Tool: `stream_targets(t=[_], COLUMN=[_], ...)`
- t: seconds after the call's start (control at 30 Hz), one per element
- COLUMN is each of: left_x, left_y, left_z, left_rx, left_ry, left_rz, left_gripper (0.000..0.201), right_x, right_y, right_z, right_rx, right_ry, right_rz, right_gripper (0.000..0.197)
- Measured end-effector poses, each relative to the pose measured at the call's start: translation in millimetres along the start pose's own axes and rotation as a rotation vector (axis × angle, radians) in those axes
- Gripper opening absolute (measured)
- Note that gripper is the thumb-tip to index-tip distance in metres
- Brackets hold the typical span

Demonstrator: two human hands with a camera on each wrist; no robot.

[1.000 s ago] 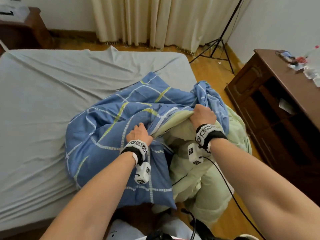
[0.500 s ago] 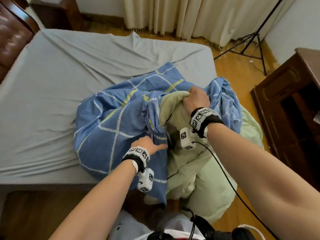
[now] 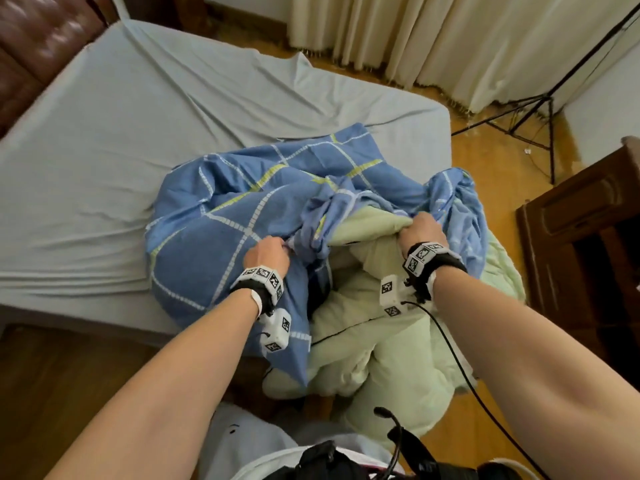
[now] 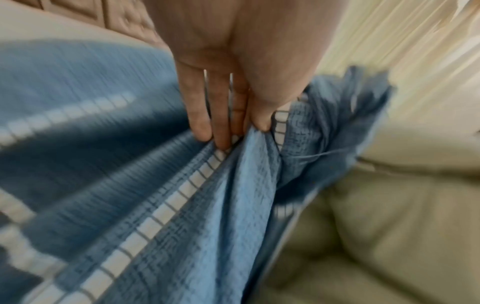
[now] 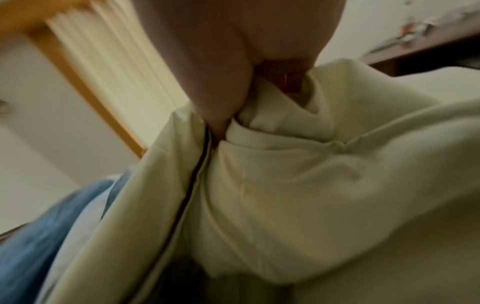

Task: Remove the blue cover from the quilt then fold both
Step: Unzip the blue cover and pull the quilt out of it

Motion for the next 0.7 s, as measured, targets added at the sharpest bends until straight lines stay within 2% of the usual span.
stream_targets(t=[0.07,0.17,0.23,0.33,0.4,0.47,0.53,0.63,0.7], left_x=[42,103,132,162,178,189,199,210,209], left_y=[-15,-27,-33,-44,-55,-64,-73,-91,-111], left_z=[3,6,6,4,2,-2,-5,-6,0], left_rx=[0.011,0.0,-0.01,-0.021,0.002,0.017,0.027,0.048,0.128], left_ry=[0.065,0.135,0.126,0.084,0.077,0.072,0.101,0.172,0.172], left_rz=[0.009,0.072,0.106,0.197,0.235,0.25,0.272,0.273,0.125], left_gripper=[0.023,0.021,0.022,0.022,0.024,0.025,0.025,0.024,0.02], right_x=[-24,-47,-54,-61,-65,-78,-96,-107,-112], right_y=[11,-25,-70,-146,-184,-200,-193,-179,-186], right_z=[-14,-40,-54,-80,-100,-108,-103,-94,-97], right_rx=[-0.019,0.076,0.25,0.66,0.831,0.82,0.69,0.532,0.563], right_ry=[-0.054,-0.018,-0.012,-0.061,-0.063,-0.096,-0.098,-0.024,-0.017], right_rz=[-0.028,-0.174,-0.156,-0.053,-0.08,-0.112,-0.121,-0.048,-0.103], right_gripper=[0.026,0.032,0.042,0.069,0.075,0.076,0.075,0.043,0.029])
Point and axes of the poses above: each hand's wrist, its own z-axis towards the middle knuckle, its own x-axis out of the back of the hand, y = z × x, the point moved 6 cm from there along z, towards the middle knuckle, and after that the axes turned 3 degrees about -x, right-handed, at the moved point
